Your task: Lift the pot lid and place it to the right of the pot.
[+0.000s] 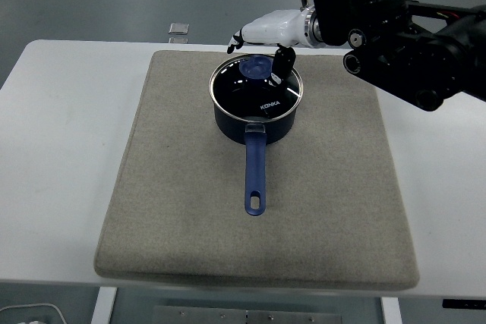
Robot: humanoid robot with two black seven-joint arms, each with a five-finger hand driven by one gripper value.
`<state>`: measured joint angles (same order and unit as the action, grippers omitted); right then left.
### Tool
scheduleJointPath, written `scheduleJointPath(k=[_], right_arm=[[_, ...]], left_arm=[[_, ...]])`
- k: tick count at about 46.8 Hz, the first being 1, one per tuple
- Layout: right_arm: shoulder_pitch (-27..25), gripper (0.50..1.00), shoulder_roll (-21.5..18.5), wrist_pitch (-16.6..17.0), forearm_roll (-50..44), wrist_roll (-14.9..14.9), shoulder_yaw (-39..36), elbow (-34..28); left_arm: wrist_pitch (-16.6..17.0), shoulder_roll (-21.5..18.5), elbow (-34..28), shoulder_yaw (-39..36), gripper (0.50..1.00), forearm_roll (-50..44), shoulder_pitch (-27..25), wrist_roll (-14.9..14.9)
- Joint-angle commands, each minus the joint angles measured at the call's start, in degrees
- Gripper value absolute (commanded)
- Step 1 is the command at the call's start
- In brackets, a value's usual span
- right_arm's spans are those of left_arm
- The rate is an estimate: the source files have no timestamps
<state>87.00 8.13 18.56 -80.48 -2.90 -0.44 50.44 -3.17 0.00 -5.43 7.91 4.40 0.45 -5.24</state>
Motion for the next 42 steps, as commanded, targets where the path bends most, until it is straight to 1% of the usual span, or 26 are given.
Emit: scheduleJointPath(k=[1, 6, 8, 11, 17, 34, 38, 42], right_arm=[[-0.07, 0.883, 0.13, -0.10, -0.03, -0.17, 0.52, -0.17], [0.01, 0.860, 0.13, -0.01, -0.03, -0.35, 1.23, -0.17], [0.01, 0.832, 0.13, -0.01, -0.03, -0.35, 1.23, -0.17], [0.01, 0.821, 0.13, -0.01, -0.03, -0.35, 1.23, -0.17], [0.01, 0.805, 0.04, 0.08, 0.06, -0.35, 1.49, -0.17], [-0.25, 0.793, -0.22, 0.34, 0.06, -0.35, 1.49, -1.05], [-0.25, 0.770, -0.22, 0.34, 0.06, -0.35, 1.49, -1.14], [-0.25, 0.758, -0.22, 0.52, 0.06, -0.35, 1.49, -1.05]], left_arm=[[0.01, 0.00, -0.02, 0.00, 1.000, 0.00, -0.01, -0.03], [0.01, 0.00, -0.02, 0.08, 1.000, 0.00, -0.01, -0.04], [0.01, 0.00, -0.02, 0.00, 1.000, 0.00, -0.09, -0.04], [-0.08, 0.00, -0.02, 0.08, 1.000, 0.00, -0.01, -0.04], [-0.08, 0.00, 0.07, 0.00, 1.000, 0.00, -0.01, -0.04], [0.01, 0.00, -0.02, 0.00, 1.000, 0.00, -0.01, -0.03], [0.01, 0.00, -0.02, 0.00, 1.000, 0.00, -0.01, 0.05], [0.01, 0.00, -0.02, 0.00, 1.000, 0.00, -0.01, 0.05]])
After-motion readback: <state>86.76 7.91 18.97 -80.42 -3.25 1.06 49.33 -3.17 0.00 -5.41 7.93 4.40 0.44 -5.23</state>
